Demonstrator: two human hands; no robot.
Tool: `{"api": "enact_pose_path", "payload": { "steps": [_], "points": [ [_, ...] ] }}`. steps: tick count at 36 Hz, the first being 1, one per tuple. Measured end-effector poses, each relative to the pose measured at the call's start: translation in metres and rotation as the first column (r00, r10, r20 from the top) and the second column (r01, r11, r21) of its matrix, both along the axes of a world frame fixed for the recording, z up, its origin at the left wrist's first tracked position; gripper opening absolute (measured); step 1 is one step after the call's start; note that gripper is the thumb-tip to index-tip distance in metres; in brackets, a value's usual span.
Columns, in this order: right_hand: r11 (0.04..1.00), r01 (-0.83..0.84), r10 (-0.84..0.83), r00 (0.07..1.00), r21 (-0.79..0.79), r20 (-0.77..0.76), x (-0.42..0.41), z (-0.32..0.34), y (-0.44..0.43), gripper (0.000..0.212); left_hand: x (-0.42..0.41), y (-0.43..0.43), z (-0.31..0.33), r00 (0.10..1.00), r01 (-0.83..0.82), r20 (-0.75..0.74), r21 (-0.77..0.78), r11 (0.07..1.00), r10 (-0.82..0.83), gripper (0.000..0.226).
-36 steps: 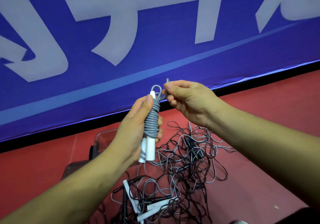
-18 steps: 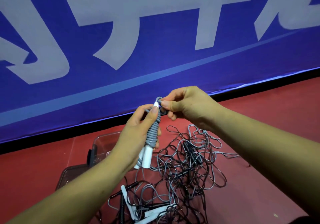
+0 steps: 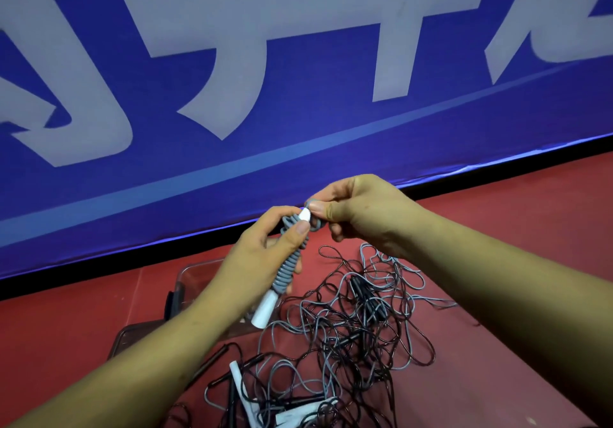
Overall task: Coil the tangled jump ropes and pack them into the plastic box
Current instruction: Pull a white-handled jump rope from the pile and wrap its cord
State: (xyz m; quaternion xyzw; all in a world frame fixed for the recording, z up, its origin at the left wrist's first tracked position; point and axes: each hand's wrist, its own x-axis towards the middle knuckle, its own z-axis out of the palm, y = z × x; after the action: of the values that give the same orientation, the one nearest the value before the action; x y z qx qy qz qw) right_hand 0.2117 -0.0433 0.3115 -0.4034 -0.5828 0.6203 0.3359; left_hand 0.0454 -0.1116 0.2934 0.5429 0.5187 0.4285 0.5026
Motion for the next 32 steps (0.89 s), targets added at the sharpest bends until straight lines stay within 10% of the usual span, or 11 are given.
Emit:
{"api": "enact_pose_path", "payload": {
  "steps": [5, 11, 24, 32],
  "points": [
    [0.985, 0.159, -0.162, 0.986, 0.059, 0.037, -0.003, -0.011, 0.0, 0.02, -0.003, 0.006, 0.001, 0.997, 0.039, -0.071, -0.053, 0.998, -0.042, 0.035],
    [0.965, -0.085, 0.06, 0.992, -0.248, -0.108, 0.0, -0.021, 0.001, 0.03, -0.021, 0.01, 0.005, 0.946, 0.173, -0.27, -0.05, 0.984, -0.18, 0.03],
    [0.981, 0.184, -0.196, 0.948, 0.07, 0.252, -0.01, -0.031, 0.004, 0.024, -0.026, 0.011, -0.008, 0.943, 0.152, -0.287, -0.075, 0.986, -0.167, 0.033],
    [0.846, 0.431, -0.455, 0.89, -0.314, -0.005, -0.029, -0.036, 0.015, 0.017, -0.028, 0.02, -0.021, 0.984, 0.107, -0.129, -0.119, 0.987, -0.122, 0.03]
  ]
}}
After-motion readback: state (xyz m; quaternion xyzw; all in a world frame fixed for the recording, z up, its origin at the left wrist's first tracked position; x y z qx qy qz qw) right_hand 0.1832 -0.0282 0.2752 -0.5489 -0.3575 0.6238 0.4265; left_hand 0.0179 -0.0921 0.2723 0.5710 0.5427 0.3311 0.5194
